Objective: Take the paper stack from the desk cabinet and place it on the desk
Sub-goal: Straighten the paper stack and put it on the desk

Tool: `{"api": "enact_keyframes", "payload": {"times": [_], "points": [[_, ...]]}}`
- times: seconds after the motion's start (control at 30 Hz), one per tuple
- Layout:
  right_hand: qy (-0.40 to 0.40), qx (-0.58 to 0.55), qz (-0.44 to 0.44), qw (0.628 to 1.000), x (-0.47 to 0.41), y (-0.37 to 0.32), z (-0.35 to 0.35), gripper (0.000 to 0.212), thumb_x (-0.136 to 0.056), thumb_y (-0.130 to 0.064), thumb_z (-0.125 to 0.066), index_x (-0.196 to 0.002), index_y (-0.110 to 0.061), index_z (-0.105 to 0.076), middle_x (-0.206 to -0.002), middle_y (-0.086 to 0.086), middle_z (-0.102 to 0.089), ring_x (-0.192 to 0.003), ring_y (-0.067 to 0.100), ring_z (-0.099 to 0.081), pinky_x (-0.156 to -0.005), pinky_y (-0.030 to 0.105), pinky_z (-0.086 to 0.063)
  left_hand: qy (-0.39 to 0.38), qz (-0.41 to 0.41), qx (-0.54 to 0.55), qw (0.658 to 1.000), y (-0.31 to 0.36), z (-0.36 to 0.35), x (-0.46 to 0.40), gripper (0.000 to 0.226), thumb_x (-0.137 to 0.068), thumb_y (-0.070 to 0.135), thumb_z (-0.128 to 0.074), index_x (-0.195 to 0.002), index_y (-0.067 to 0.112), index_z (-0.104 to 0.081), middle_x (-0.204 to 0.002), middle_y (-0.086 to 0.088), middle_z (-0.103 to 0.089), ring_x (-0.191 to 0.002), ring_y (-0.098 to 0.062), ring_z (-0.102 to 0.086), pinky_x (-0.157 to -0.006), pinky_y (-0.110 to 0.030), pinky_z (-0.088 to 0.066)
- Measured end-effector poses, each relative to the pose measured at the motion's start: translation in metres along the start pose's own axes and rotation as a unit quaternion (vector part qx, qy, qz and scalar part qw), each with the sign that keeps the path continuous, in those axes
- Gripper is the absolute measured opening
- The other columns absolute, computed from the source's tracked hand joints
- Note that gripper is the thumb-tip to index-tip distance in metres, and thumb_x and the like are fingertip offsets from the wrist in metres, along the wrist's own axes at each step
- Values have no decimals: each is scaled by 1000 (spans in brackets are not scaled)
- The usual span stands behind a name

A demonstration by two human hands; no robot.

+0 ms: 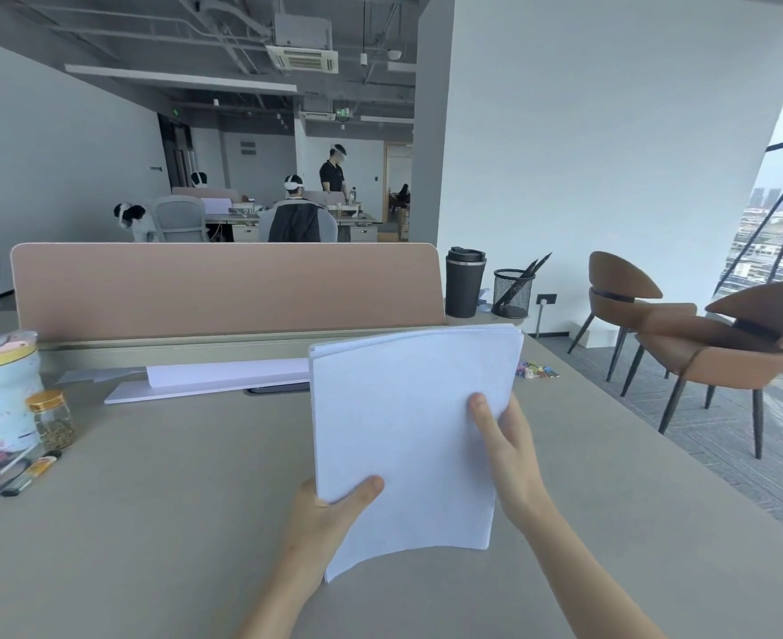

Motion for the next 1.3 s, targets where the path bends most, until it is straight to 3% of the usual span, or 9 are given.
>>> {"api": "enact_keyframes", "payload": {"times": [0.07,0.23,0.43,0.67,0.87,1.07,1.23,1.3], "points": [[13,10,-30,999,7,18,0,32,-92,-52,-57,-117,-33,-65,-121,-10,-74,-116,15,-69,-103,54,-51,19,1,-1,1000,-2,-2,0,12,-75,17,-85,-84,22,-79,-82,9,-81,-77,-8,-77,-73,-34,-59],[42,-8,-17,999,5,15,0,19,-98,-42,-54,-109,-32,-65,-116,-12,-75,-111,12,-70,-94,41,-55,20,-23,0,1000,10,-9,-4,8,-78,18,-83,-84,21,-79,-81,10,-81,-74,-5,-77,-64,-24,-56],[-13,58,-96,994,22,60,11,28,-96,-36,-62,-123,-41,-57,-121,-23,-71,-116,3,-67,-99,37,-54,35,-8,-10,999,-6,-14,-1,9,-80,20,-80,-87,24,-77,-84,14,-81,-77,-3,-76,-67,-25,-54],[9,79,-123,989,13,63,27,25,-95,-37,-65,-117,-28,-61,-117,-13,-73,-107,6,-71,-94,40,-58,42,32,-59,997,1,-28,-26,12,-77,26,-83,-86,19,-77,-79,3,-81,-78,-18,-78,-71,-35,-61],[35,124,-197,972,-14,61,87,33,-87,-42,-72,-106,-17,-63,-109,-2,-75,-95,18,-75,-85,46,-62,-31,65,-134,988,2,-88,-57,27,-79,30,-80,-99,13,-76,-94,-2,-78,-88,-22,-74,-78,-34,-58],[64,224,-267,935,-53,84,163,48,-74,-46,-76,-97,-4,-67,-100,13,-76,-93,33,-74,-85,52,-61,-70,122,-124,982,-20,-168,-77,17,-79,23,-79,-91,11,-75,-86,-1,-75,-76,-17,-71,-63,-24,-53],[64,277,-283,916,-89,99,215,42,-76,-44,-77,-94,-6,-68,-97,9,-76,-91,30,-73,-77,41,-59,-50,144,-134,979,-35,-229,-95,17,-76,23,-75,-78,9,-64,-75,-2,-67,-68,-24,-66,-60,-27,-47],[50,302,-284,909,-105,106,231,39,-77,-44,-77,-91,-9,-68,-96,7,-75,-87,27,-73,-69,34,-56,-34,127,-148,980,-39,-250,-103,22,-79,24,-71,-86,8,-57,-79,-2,-63,-74,-25,-66,-59,-28,-46]]}}
Point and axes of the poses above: each hand's wrist, its own x-axis away from the middle knuckle, its own z-axis out of the back of the hand, y = z × x, the point moved 1 cm from there along -x, towards the middle knuckle
